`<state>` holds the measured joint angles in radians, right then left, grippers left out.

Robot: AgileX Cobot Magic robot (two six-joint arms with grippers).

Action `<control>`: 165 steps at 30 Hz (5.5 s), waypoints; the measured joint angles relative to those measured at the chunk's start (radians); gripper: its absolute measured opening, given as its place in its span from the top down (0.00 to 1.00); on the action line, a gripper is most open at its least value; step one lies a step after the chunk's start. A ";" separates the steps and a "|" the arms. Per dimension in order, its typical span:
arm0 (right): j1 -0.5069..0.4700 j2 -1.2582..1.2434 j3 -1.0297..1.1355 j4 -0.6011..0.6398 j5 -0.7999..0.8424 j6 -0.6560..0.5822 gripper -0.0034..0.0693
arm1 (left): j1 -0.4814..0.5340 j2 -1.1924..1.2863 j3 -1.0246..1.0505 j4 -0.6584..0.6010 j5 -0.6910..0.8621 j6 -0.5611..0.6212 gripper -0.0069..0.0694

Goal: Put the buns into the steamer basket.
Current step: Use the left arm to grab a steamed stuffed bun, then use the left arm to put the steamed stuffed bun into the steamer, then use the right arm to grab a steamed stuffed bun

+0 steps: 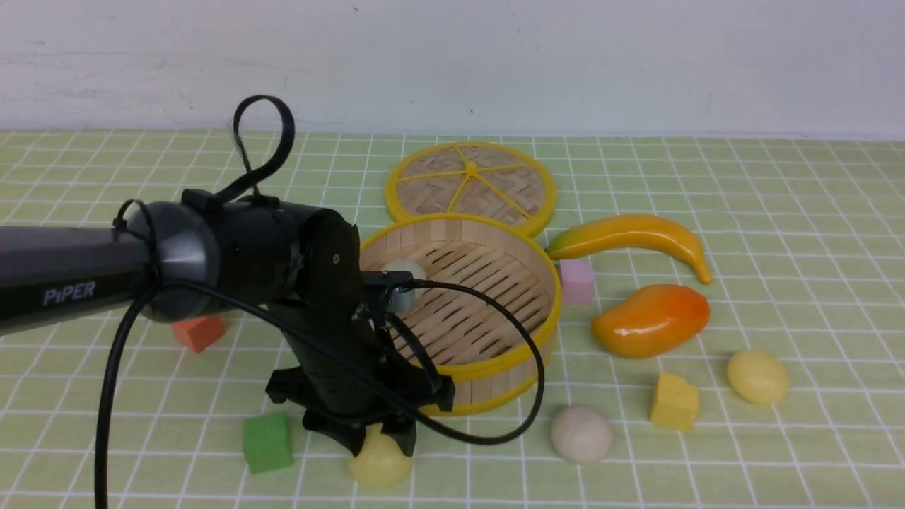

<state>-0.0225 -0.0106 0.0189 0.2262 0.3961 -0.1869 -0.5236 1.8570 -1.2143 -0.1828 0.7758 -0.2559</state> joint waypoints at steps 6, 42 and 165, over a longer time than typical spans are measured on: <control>0.000 0.000 0.000 0.000 0.000 0.000 0.62 | 0.000 0.000 0.000 0.001 0.000 0.000 0.63; 0.000 0.000 0.000 0.000 0.000 0.000 0.62 | 0.000 0.014 -0.421 0.123 0.175 0.024 0.79; 0.000 0.000 0.000 0.000 0.000 0.000 0.62 | 0.491 -1.866 1.237 0.242 -0.562 -0.054 0.92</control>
<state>-0.0225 -0.0106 0.0189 0.2262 0.3961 -0.1869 -0.0325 -0.0094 0.0231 0.0596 0.2138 -0.3100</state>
